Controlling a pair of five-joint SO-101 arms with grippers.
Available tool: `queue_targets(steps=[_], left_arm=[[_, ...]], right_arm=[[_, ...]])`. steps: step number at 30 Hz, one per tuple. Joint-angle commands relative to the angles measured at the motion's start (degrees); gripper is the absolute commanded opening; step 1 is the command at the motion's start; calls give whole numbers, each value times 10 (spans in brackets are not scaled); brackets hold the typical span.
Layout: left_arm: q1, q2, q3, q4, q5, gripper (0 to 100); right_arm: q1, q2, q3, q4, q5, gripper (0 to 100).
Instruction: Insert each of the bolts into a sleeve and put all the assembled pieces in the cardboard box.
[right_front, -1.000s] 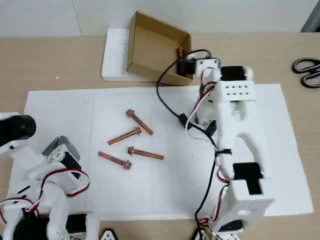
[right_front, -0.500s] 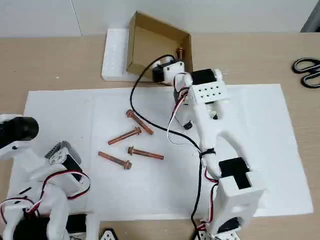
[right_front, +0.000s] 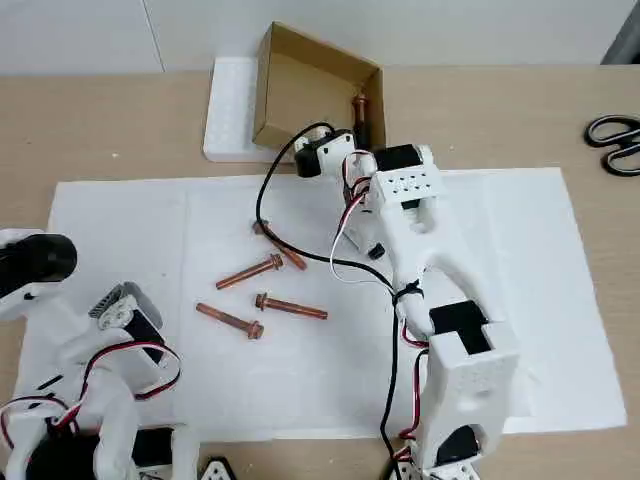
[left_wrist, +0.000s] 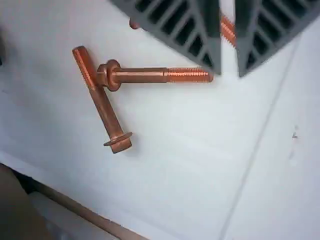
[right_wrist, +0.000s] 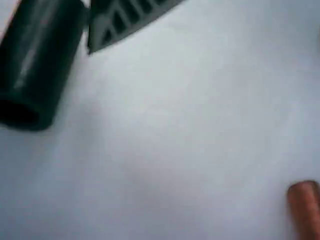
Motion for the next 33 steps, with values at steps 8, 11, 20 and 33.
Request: queue_targets(steps=[8,11,20,33], left_arm=[[-2,-2,-7,0,-2,6],[-2,-2,-7,0,-2,6],[-2,-2,-7,0,-2,6],[-1,-2,-5,-4,-1,6]], right_arm=[[-1,37,-5,-34,5,168],[-1,48,-5,-34,5,168],[-1,82,-5,-41,2,139],[-4,79,-5,-27,-17,4]])
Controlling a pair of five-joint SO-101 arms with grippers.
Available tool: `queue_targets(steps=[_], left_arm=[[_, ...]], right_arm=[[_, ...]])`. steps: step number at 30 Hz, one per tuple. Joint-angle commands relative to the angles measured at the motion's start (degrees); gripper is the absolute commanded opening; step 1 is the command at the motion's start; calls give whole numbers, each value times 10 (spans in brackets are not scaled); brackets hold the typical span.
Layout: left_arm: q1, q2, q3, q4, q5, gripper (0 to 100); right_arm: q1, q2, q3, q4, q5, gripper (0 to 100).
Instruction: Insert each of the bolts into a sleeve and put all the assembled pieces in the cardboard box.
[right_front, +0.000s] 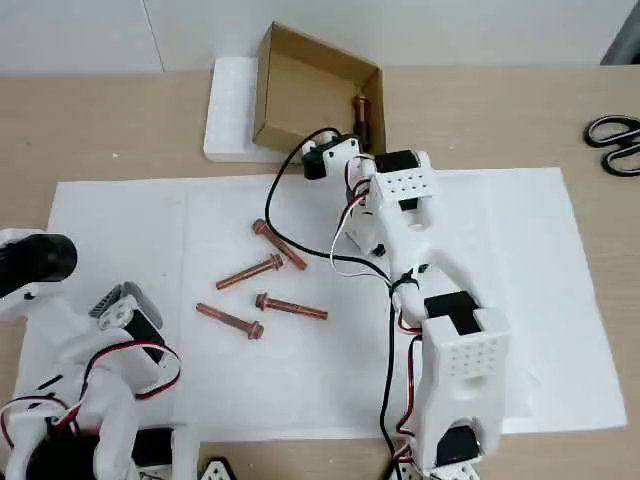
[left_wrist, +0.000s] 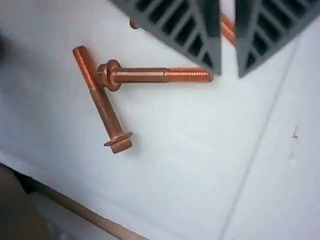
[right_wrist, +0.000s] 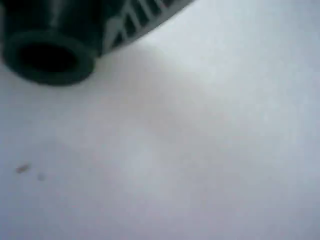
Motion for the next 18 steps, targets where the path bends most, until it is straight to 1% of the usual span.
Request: queue_targets(steps=[1,2,5,8,14,16,18], left_arm=[[0,-2,-5,-4,-1,6],[0,-2,-5,-4,-1,6],[0,-2,-5,-4,-1,6],[1,-2,-6,-4,-1,6],[3,3,-7,-1,0,6],[26,4,-15,3,0,6],[65,12,-23,4,0,6]], right_arm=[[-8,2,4,10,-9,4],[-9,-5,-2,15,-9,4],[-9,-45,-47,70,-12,4],[-7,-90,-87,105,-43,4],[-6,-176,-135,201,-74,4],[-3,-202,-135,235,-76,4],[14,-226,-125,250,-77,3]])
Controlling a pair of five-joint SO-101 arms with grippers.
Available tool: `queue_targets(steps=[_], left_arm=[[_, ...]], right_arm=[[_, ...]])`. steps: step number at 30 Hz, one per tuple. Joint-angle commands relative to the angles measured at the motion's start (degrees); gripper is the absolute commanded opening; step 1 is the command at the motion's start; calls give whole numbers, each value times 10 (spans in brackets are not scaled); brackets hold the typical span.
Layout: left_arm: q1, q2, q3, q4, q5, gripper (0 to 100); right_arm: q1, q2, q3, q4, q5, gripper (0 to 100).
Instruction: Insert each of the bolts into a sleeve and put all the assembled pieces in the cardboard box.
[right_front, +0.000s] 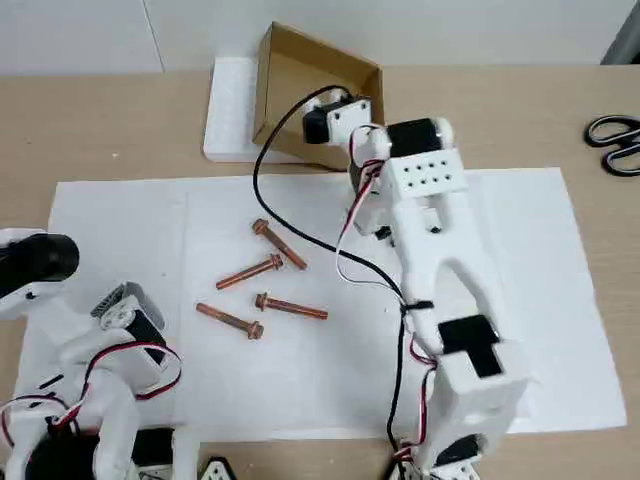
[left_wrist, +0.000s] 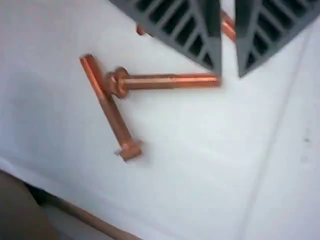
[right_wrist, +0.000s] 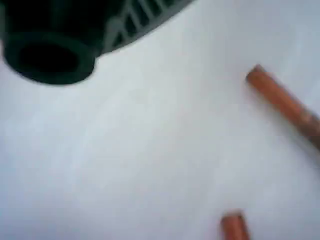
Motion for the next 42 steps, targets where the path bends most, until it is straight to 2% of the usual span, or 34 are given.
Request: queue_targets(steps=[1,5,9,12,17,25,27,31,36,40,42], left_arm=[[50,20,-32,4,0,6],[65,85,-80,9,-3,6],[127,187,-143,74,-5,6],[155,262,-189,110,-38,6],[157,329,-253,109,-91,6],[123,485,-241,110,-98,6],[109,542,-241,110,-151,6],[87,644,-242,109,-337,6],[76,670,-287,106,-365,6],[118,671,-314,77,-379,6],[135,671,-328,76,-426,6]], right_arm=[[28,-72,-11,29,-9,3],[79,-135,20,31,-9,3],[130,-205,100,32,-9,3],[160,-252,187,30,-7,3],[206,-326,295,29,-5,3],[271,-444,433,29,-6,3],[285,-469,458,29,-5,3],[320,-509,491,29,-4,3],[353,-522,491,29,-4,3],[355,-526,491,29,-4,3],[355,-526,491,29,-4,3]])
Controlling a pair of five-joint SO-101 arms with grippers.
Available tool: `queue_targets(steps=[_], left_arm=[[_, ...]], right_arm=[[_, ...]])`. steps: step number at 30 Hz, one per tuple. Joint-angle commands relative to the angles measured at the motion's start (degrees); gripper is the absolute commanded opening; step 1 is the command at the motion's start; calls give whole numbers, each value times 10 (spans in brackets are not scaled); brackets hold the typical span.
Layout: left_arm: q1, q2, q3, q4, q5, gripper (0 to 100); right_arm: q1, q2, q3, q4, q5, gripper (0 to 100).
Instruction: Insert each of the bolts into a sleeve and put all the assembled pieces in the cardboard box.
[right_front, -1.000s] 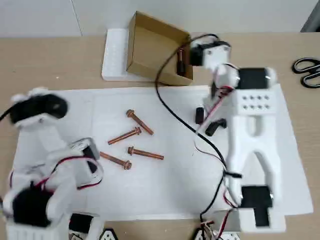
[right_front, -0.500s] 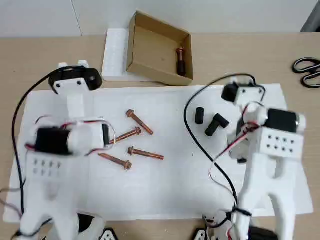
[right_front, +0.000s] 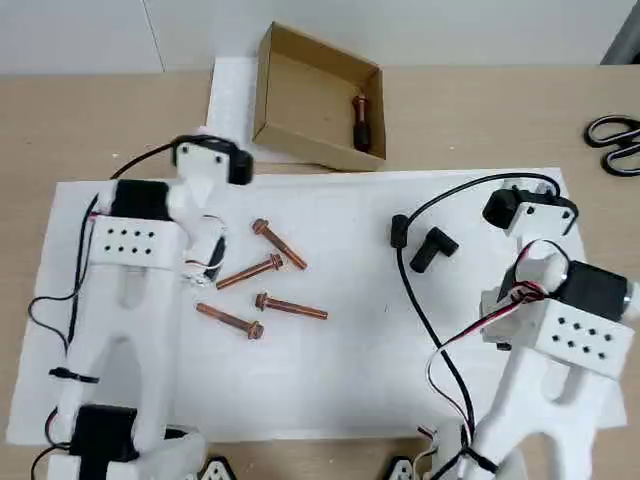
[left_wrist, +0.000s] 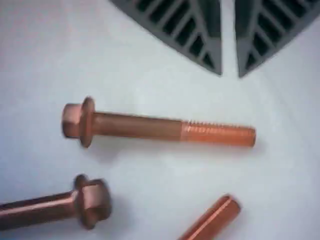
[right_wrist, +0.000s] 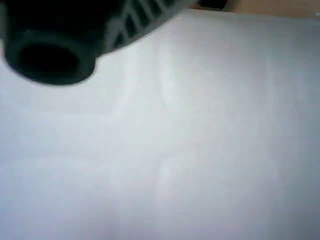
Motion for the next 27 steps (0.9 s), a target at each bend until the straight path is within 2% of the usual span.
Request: queue_targets(steps=[1,5,12,19,27], left_arm=[[25,-2,-38,-11,-79,8],[47,1,-43,-26,-122,10],[59,49,-51,-29,-261,9],[59,57,-57,-23,-362,69],[53,115,-57,-25,-372,72]], right_arm=[[8,-15,0,7,-1,3],[8,-11,1,7,-1,3],[8,-11,4,4,-1,3],[9,-11,4,4,-1,3],[9,-11,4,4,-1,3]])
